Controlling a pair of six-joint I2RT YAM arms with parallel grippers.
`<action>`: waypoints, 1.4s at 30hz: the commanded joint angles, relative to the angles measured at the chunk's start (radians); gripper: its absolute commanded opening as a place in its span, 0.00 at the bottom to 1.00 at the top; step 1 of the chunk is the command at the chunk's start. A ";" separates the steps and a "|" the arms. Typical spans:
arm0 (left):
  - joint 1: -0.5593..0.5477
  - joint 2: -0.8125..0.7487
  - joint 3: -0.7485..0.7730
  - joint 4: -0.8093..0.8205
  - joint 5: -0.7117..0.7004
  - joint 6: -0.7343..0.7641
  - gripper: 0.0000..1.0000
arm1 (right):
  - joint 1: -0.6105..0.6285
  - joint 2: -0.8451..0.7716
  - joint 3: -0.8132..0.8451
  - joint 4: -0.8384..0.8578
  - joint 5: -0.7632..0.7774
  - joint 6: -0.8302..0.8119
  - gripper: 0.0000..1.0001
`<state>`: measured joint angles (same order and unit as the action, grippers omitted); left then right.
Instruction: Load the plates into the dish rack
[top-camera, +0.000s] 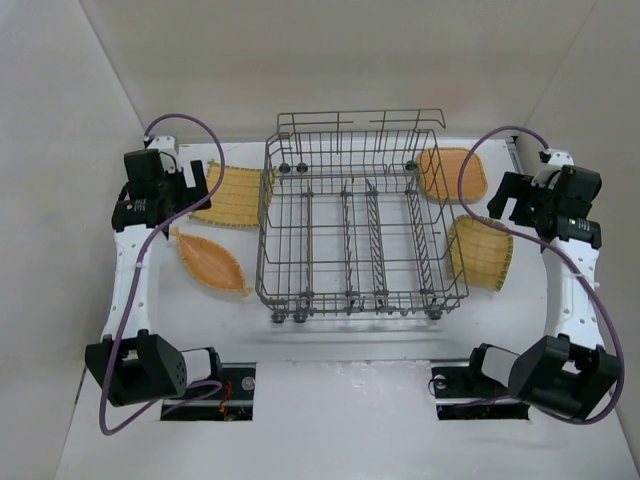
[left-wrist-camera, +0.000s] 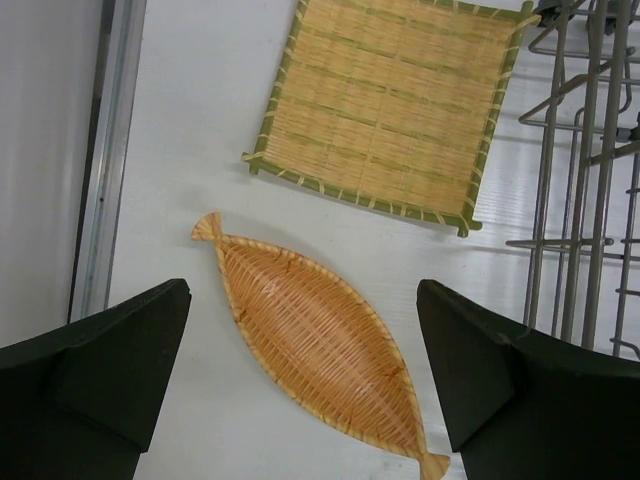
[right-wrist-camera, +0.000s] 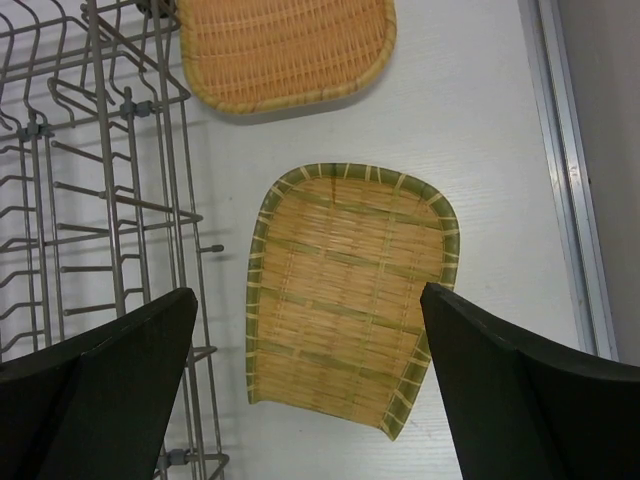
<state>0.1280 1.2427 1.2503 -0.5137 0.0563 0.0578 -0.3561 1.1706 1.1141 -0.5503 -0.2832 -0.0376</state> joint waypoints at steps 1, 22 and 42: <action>0.058 0.000 -0.009 0.032 0.097 -0.048 0.99 | 0.006 -0.057 0.036 0.050 0.010 -0.010 1.00; 0.391 0.757 0.427 -0.003 0.858 -0.286 0.90 | -0.013 -0.132 0.134 0.033 -0.137 -0.094 1.00; 0.351 1.090 0.613 -0.016 0.881 -0.311 0.48 | -0.113 0.090 0.449 -0.145 -0.251 -0.005 1.00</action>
<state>0.4774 2.3325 1.8282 -0.5201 0.9146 -0.2531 -0.4564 1.2587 1.4994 -0.6735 -0.4850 -0.0769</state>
